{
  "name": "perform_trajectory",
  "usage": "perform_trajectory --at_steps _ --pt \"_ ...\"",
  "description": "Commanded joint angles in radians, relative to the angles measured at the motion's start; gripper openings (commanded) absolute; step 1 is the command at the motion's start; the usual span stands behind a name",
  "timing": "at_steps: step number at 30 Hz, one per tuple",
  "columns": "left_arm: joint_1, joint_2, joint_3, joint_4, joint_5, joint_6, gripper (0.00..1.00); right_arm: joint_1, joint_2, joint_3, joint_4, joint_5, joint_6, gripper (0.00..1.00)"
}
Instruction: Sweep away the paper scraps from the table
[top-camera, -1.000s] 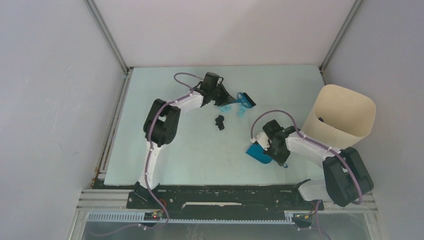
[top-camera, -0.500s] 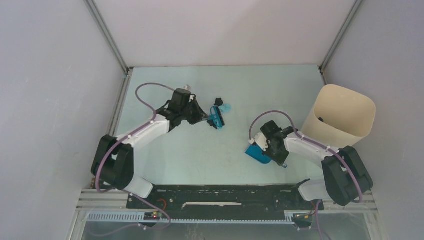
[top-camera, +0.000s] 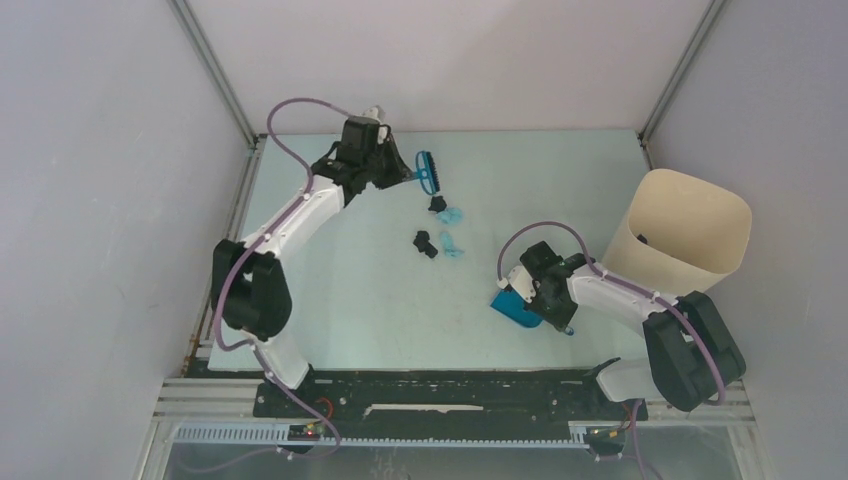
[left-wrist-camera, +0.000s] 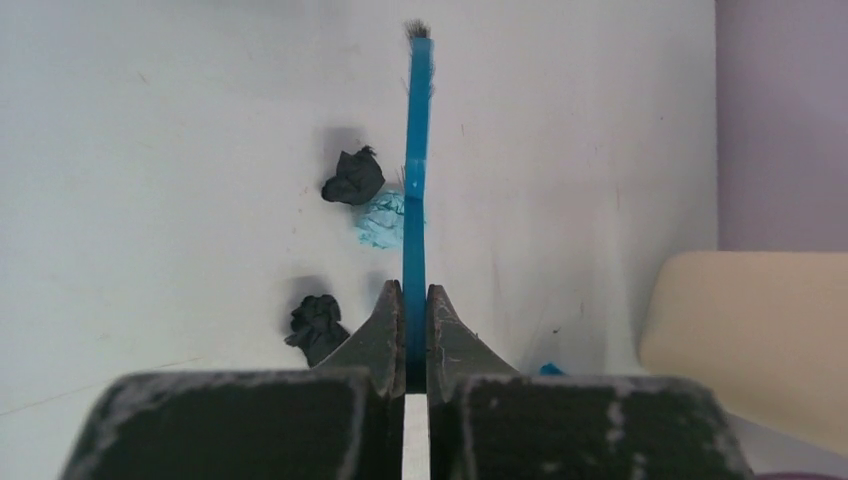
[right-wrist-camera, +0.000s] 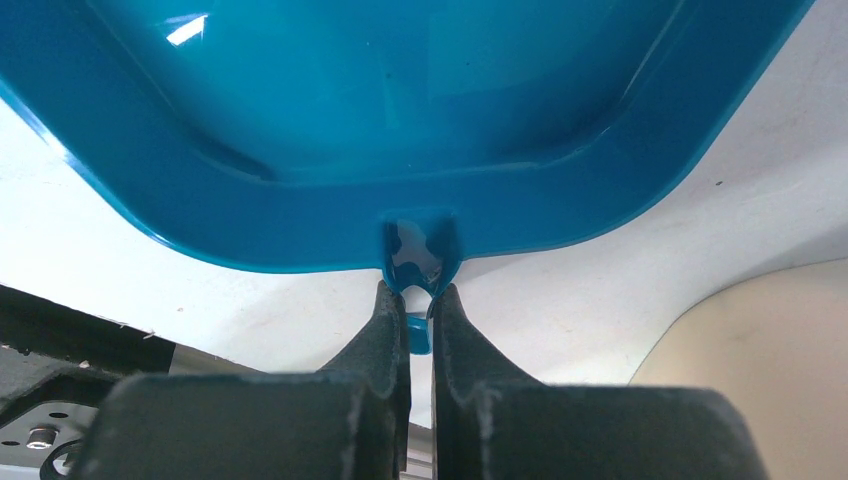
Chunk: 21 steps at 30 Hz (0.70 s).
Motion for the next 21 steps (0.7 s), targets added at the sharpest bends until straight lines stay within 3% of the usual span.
perform_trajectory --at_steps 1,5,10,21 --pt "0.011 0.067 -0.063 0.229 0.176 -0.193 0.00 0.013 0.018 -0.013 0.030 -0.007 0.016 0.00" --pt "0.016 0.139 -0.080 0.382 0.169 -0.323 0.00 0.013 0.020 -0.014 0.030 -0.006 0.017 0.00" --pt "0.025 0.191 -0.108 0.410 0.178 -0.393 0.00 0.013 0.020 -0.013 0.029 -0.005 0.019 0.00" --pt "0.066 0.106 -0.417 0.498 0.217 -0.441 0.00 0.036 0.033 -0.013 0.032 0.002 0.020 0.00"
